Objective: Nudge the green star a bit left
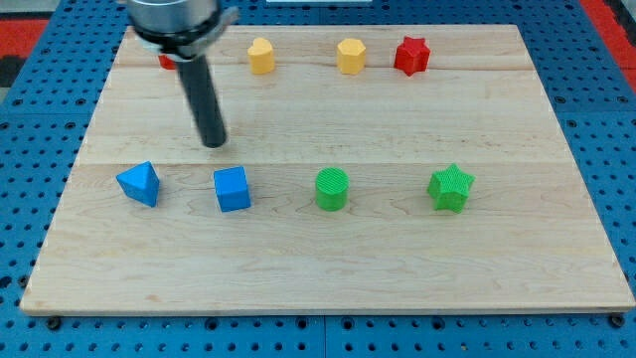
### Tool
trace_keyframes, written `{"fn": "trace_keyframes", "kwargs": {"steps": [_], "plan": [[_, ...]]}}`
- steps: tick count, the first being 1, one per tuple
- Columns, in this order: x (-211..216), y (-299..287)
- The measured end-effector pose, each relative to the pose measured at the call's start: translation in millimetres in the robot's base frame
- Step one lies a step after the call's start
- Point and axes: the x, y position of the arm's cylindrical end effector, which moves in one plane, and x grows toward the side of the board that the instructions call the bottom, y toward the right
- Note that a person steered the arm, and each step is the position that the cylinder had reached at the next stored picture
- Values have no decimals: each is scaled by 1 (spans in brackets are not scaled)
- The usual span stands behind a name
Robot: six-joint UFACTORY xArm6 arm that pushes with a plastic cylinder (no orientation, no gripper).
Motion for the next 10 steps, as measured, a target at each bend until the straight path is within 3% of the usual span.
{"fn": "trace_keyframes", "kwargs": {"steps": [3,4,5,7,10], "plan": [[3,256],[68,311],[107,311],[110,294],[114,215]]}}
